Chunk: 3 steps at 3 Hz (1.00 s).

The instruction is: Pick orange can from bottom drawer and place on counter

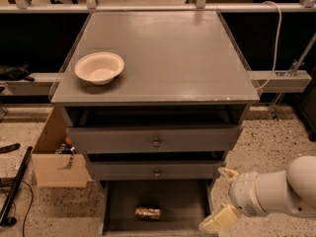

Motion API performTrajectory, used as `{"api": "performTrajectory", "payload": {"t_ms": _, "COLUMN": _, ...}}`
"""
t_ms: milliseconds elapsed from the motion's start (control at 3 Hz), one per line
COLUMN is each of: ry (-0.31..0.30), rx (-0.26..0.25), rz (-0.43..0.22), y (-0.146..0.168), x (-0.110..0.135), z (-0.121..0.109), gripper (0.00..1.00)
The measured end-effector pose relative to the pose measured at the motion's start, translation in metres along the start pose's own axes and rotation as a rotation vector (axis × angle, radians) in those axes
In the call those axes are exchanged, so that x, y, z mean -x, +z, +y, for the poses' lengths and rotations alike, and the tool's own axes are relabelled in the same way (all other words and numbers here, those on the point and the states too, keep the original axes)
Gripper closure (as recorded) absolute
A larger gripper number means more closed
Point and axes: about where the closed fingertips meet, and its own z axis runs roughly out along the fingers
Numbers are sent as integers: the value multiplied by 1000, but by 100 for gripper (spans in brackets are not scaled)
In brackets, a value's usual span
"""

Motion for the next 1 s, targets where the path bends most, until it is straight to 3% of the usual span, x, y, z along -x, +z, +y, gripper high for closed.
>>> {"api": "performTrajectory", "payload": {"t_ms": 667, "ry": 29, "rx": 2, "rz": -4, "y": 88, "x": -11, "z": -33, "gripper": 0}}
{"api": "performTrajectory", "payload": {"t_ms": 1000, "ry": 23, "rx": -2, "rz": -4, "y": 89, "x": -11, "z": -32, "gripper": 0}}
